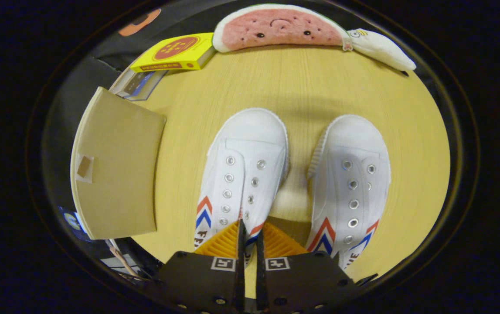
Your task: Open the storage box then place both shoes into the box .Put the left shoe in first, then the right shoe, with the right side of both shoes facing outward in a uniform manner.
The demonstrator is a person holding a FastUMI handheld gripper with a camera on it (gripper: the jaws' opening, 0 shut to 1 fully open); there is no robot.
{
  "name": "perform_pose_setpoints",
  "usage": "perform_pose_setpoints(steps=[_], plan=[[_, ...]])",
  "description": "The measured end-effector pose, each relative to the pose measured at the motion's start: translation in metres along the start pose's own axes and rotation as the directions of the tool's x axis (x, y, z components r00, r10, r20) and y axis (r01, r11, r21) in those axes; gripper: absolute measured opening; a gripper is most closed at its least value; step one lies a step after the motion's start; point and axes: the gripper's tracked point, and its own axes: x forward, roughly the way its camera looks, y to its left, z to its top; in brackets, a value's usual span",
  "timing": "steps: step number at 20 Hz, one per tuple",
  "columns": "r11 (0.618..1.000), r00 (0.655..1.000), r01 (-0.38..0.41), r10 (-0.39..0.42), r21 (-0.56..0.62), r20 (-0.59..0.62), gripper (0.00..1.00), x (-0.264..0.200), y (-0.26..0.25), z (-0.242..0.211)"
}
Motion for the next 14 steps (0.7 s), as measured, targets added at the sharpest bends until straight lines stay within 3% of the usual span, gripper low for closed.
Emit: perform_pose_setpoints(steps=[2,8,14], plan=[[0.994,0.998,-0.060,0.060,0.093,0.000,0.01,-0.003,-0.001,0.000],[0.986,0.995,-0.103,0.101,0.135,0.016,0.00,-0.013,0.007,-0.009],[0.980,0.981,-0.167,0.154,0.110,0.117,0.00,-0.096,0.051,-0.015]])
